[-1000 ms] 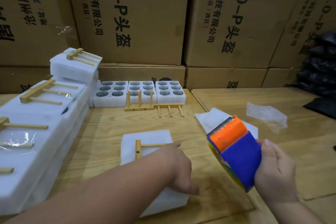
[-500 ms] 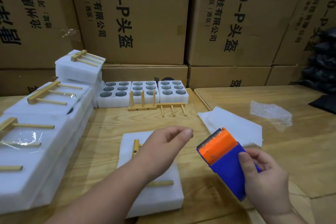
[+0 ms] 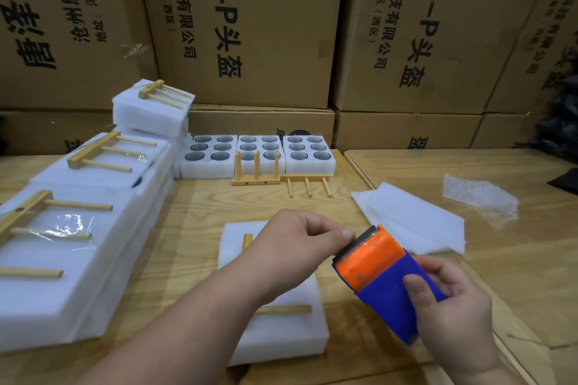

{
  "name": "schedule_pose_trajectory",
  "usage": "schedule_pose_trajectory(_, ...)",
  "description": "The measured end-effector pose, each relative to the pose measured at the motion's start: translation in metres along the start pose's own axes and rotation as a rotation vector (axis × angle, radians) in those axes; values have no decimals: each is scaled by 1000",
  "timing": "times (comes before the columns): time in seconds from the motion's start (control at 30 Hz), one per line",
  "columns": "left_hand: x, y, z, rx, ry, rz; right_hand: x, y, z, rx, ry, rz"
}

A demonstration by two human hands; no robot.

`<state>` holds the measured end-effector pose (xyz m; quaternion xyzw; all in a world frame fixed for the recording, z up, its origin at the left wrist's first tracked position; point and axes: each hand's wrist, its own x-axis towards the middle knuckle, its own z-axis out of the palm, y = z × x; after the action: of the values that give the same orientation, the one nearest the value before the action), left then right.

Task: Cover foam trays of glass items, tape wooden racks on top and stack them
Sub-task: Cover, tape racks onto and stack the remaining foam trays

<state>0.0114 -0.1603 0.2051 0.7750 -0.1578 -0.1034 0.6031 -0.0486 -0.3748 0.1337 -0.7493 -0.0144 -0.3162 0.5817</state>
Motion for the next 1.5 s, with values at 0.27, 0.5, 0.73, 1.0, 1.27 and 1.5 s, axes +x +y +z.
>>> schedule_pose_trajectory(0.27, -1, 11, 1, 250, 162, 101, 1, -7, 6, 35, -191, 207)
schedule_pose_trajectory(0.5, 0, 18, -5, 340, 306, 192, 7, -20, 20, -71, -287, 167)
schedule_pose_trajectory(0.73, 3, 18, -18, 226, 505, 207, 6, -16, 18, -152, -297, 143)
schedule_pose_trajectory(1.0, -15, 17, 15, 654, 461, 673, 4, -8, 28, -274, -96, 209)
schedule_pose_trajectory(1.27, -26, -21, 64, 1223, 163, 415, 3, -4, 42, -157, 21, 311)
schedule_pose_trajectory(1.5, -44, -28, 90, 1335, 69, 226, -2, 8, 42, 41, -5, 478)
